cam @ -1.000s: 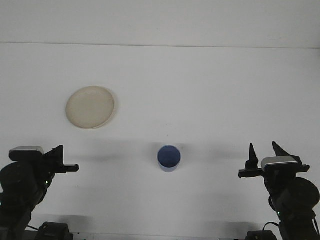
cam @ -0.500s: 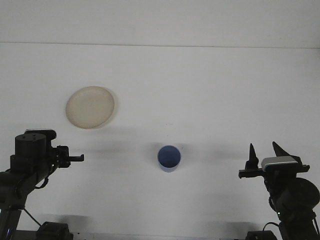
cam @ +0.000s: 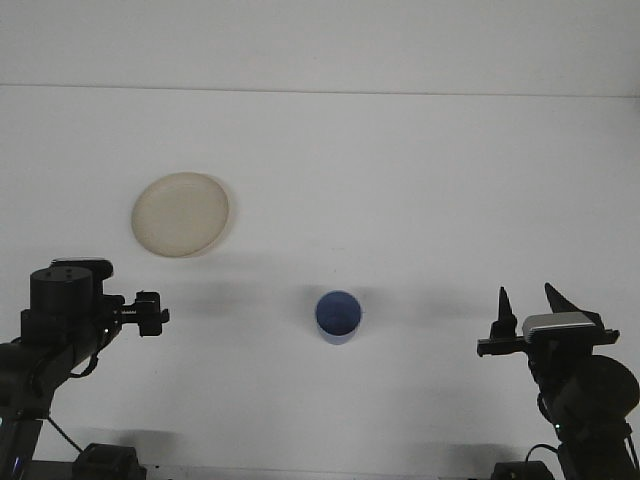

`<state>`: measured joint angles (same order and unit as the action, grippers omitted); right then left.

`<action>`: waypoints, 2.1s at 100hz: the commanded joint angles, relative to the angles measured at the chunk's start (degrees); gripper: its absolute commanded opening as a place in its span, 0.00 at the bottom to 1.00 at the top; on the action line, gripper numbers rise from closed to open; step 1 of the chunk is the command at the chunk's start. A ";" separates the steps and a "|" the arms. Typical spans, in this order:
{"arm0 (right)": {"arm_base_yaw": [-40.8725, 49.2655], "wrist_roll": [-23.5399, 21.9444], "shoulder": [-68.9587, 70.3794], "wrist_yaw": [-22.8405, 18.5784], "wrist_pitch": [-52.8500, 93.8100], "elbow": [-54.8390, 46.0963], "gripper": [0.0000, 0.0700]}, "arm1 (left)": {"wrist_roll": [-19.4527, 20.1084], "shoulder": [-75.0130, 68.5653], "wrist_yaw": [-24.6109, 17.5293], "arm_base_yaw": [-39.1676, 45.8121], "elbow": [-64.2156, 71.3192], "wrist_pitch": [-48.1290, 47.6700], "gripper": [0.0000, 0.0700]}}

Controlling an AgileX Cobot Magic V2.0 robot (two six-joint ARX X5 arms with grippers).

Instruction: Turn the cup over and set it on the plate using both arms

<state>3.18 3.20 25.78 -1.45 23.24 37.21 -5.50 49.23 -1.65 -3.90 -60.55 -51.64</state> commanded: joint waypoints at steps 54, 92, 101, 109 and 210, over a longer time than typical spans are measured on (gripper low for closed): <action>-0.04 -0.22 0.15 0.04 -0.72 0.48 0.64 | -1.27 24.76 -4.79 -21.79 -21.29 -1.81 0.67; -0.04 -0.22 0.15 0.02 -0.70 0.48 0.64 | -1.03 41.55 -4.81 -37.29 -28.63 1.16 0.67; -0.04 -0.22 0.15 0.02 -0.70 0.48 0.64 | -1.03 43.60 -4.81 -39.36 -29.07 2.19 0.67; -0.02 -0.22 0.15 0.02 -0.70 0.48 0.64 | -1.03 45.11 -4.81 -40.81 -29.07 3.50 0.67; -0.02 -0.24 0.13 0.00 -0.59 0.48 0.64 | 0.28 58.49 -4.81 -42.40 -29.09 6.75 0.14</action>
<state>3.18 3.20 25.78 -1.45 23.24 37.21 -6.33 106.45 -6.24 -45.47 -88.36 -44.93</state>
